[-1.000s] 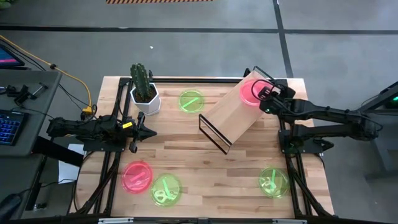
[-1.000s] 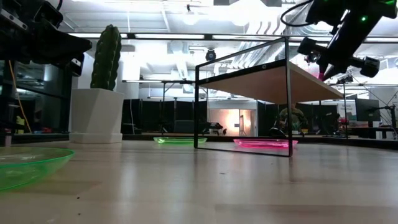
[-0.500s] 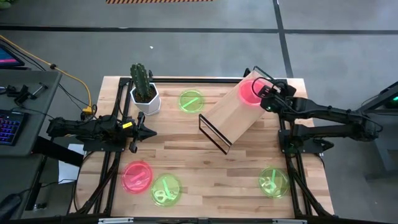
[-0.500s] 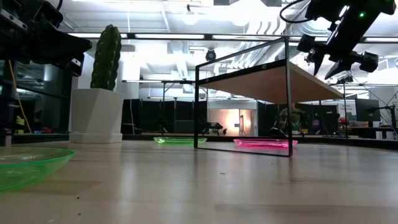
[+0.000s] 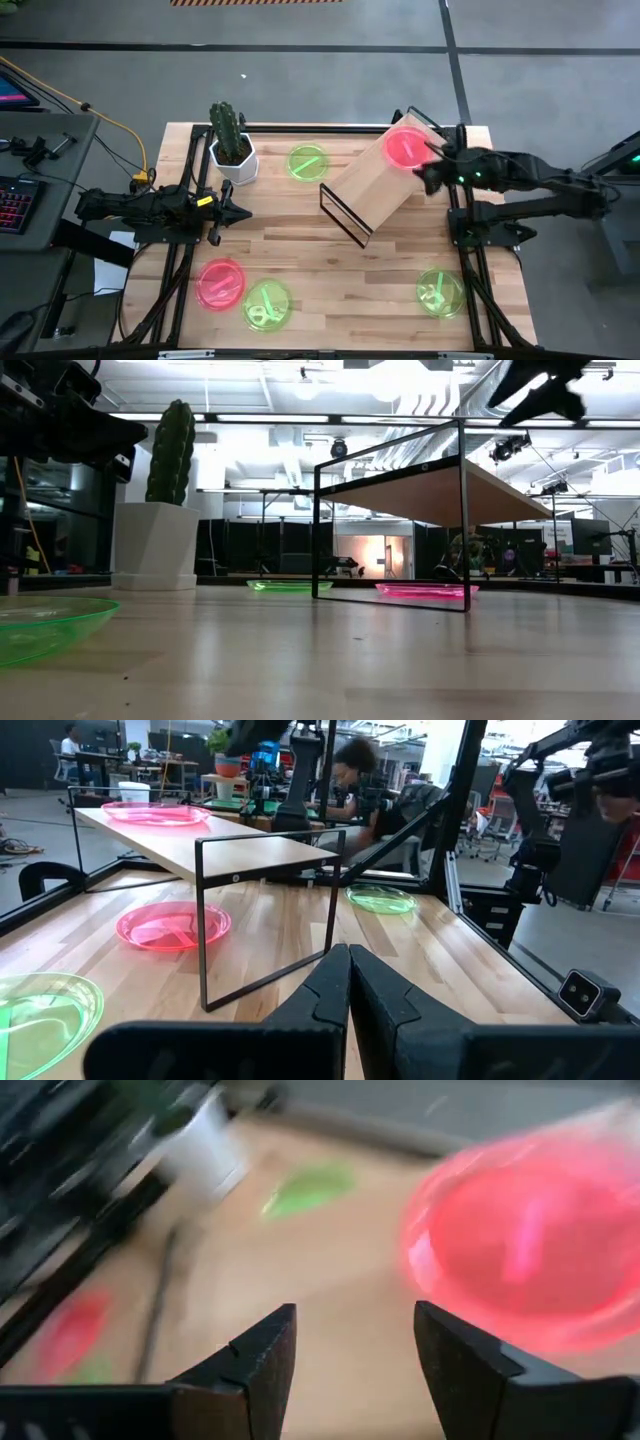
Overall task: Place and stack plates onto a shelf
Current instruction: Stack the top pink plate on the top of the pink plate
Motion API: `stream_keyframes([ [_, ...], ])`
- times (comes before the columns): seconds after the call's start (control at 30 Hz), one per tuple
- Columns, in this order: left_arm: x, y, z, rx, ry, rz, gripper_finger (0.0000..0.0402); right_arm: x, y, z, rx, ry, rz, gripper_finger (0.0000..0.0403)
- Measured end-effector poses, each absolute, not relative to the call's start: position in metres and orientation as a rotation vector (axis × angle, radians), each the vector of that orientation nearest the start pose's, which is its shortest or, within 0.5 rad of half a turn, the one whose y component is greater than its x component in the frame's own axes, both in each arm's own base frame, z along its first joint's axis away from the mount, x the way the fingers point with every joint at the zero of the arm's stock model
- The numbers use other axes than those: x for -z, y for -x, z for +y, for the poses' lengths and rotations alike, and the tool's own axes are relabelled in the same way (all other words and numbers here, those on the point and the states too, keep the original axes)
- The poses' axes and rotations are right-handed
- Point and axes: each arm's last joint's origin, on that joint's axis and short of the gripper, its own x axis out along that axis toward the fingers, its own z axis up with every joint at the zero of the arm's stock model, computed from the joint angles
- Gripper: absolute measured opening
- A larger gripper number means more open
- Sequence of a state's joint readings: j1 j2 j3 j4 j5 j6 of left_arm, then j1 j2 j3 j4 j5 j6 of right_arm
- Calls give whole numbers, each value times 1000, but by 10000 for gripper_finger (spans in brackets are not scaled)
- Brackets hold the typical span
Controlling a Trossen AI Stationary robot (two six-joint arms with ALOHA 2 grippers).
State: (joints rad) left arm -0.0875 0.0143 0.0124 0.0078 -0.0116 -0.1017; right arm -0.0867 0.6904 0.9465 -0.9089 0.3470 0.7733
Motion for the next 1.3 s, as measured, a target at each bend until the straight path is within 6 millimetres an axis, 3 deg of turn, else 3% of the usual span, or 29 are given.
stream_keyframes([
  [0.2,-167,-98,-8,76,102,-2,1,-316,-98,9,501,-716,712,159],
  [0.47,-167,-97,-8,76,102,-2,1,-255,-97,51,383,-780,919,126],
  [0.6,-167,-97,-8,77,102,-2,1,-215,-98,67,415,-806,853,88],
  [0.7,-167,-97,-8,76,102,-2,1,-184,-100,77,431,-853,720,32],
  [0.77,-167,-97,-8,76,102,-2,1,-164,-101,80,438,-871,642,9],
  [0.93,-167,-98,-8,77,102,-2,1,-126,-101,79,522,-877,612,4],
  [1.3,-167,-98,-8,76,102,-2,1,-96,-116,66,798,-635,594,0],
])
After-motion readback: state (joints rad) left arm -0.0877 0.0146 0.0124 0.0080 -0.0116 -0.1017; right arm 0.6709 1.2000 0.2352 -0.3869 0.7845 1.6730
